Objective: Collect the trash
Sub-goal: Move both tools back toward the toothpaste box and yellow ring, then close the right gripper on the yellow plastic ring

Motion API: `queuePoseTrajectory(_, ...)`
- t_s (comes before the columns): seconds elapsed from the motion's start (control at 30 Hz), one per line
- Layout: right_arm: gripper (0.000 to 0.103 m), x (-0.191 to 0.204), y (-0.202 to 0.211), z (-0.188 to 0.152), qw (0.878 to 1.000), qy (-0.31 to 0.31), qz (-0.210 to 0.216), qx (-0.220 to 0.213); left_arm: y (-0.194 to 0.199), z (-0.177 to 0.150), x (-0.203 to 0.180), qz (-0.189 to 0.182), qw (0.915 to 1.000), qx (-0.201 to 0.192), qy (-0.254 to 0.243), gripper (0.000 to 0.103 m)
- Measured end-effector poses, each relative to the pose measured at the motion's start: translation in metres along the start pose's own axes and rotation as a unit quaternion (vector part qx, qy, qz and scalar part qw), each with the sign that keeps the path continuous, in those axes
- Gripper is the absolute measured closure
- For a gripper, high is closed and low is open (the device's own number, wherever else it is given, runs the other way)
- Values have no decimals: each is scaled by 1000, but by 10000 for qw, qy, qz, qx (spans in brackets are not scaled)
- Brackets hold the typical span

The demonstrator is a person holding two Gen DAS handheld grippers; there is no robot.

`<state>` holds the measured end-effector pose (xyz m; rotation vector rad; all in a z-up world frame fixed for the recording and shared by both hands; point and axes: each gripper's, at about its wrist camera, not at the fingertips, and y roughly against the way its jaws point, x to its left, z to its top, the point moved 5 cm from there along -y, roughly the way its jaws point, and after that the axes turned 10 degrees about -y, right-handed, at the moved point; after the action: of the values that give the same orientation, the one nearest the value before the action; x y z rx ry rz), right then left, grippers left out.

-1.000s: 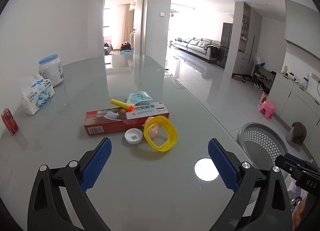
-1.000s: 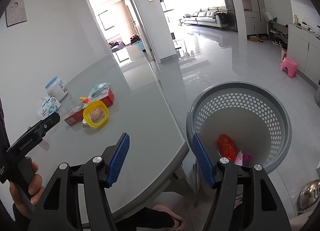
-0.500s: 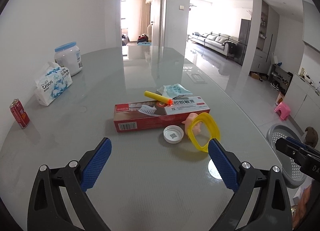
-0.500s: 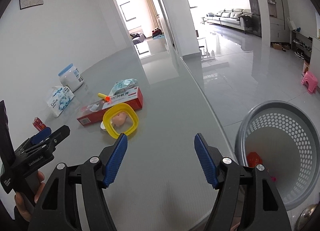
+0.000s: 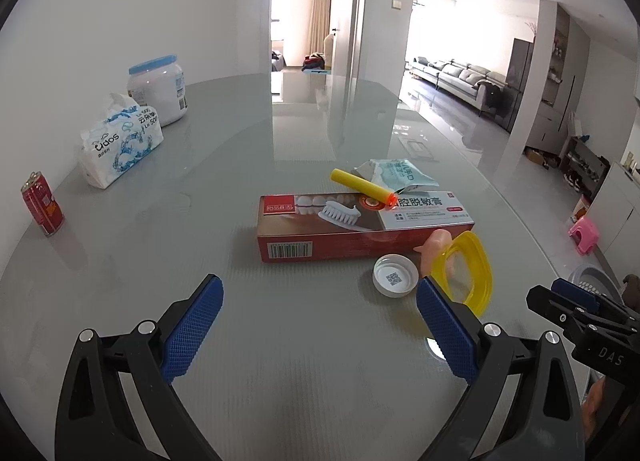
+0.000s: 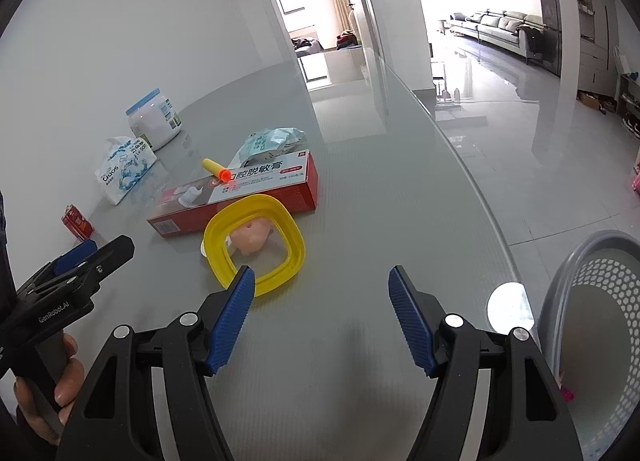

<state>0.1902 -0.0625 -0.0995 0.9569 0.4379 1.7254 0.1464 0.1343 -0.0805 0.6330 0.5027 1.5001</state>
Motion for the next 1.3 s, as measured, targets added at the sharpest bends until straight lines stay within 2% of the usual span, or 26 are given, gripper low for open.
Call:
queuePoseTrajectory(0.2,31,13,-25,3,9993,195,173,264,-13,-10,9,48,9997,192,123,8)
queuePoseTrajectory(0.4,22,30,-40,6,9976,467,334,377,-17,-12,16,336,9992,200,108,8)
queuePoseTrajectory(0.53,20,35,-46,6,9967,562,386,430,-21,-14,20,469,9984,293,94,8)
queuePoseTrajectory(0.7,20,44,-51,6,9952,820,287,457,-21,-15,26,516,9980,288,217,8)
queuePoseTrajectory(0.87,19,47,-55,7,9949,826,256,510,-21,-16,28,446,9981,306,285,8)
queuePoseTrajectory(1.03,19,52,-62,5,9923,1117,-3,542,-20,-15,26,423,9982,308,279,8)
queuePoseTrajectory(1.3,20,52,-73,9,9914,1122,-16,675,-21,-15,28,382,9982,312,335,8)
